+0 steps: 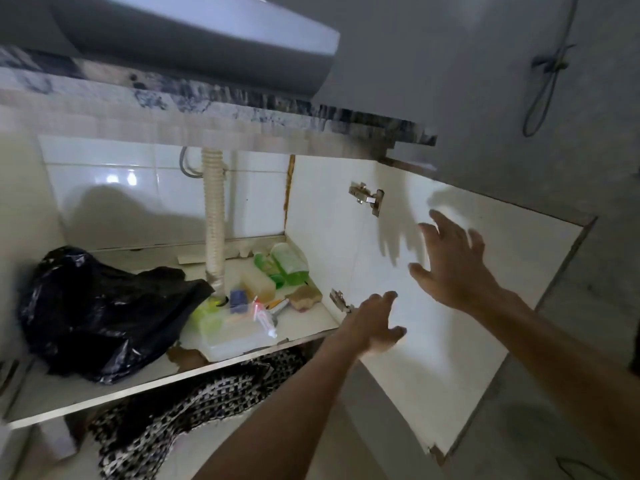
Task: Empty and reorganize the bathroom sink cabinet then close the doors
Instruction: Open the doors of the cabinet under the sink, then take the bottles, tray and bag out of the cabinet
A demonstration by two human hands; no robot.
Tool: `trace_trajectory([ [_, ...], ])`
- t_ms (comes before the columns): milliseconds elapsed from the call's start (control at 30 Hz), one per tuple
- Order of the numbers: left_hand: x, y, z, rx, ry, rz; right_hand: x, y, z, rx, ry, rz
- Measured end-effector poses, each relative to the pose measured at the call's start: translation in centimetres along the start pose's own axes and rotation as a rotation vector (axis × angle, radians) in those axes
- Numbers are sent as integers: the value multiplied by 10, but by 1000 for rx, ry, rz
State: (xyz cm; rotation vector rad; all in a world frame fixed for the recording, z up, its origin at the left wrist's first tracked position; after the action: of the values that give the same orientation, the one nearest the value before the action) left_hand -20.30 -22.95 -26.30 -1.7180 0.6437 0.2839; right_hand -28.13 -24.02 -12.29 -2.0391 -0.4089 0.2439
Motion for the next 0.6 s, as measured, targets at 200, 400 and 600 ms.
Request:
trace_trajectory([
  [200, 106, 17, 80, 145, -357, 73, 24, 119, 51, 768, -162, -4],
  [400, 184, 43, 115, 159, -548, 70, 41, 185, 25, 843, -17, -235],
  [600, 257, -1, 66, -82, -734, 107, 95, 287, -44, 826, 313, -676],
])
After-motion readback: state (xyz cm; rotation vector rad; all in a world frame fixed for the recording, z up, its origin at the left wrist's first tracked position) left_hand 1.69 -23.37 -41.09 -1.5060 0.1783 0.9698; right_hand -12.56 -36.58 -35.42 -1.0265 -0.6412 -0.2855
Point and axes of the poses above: each hand's wrist, its own z-axis away from the middle knuckle, its own y-axis out of the palm, x = y × z, the point moved 9 cm from there along -z, towards the middle knuckle, and after that the axes turned 14 degrees about y, right-handed, at the moved point
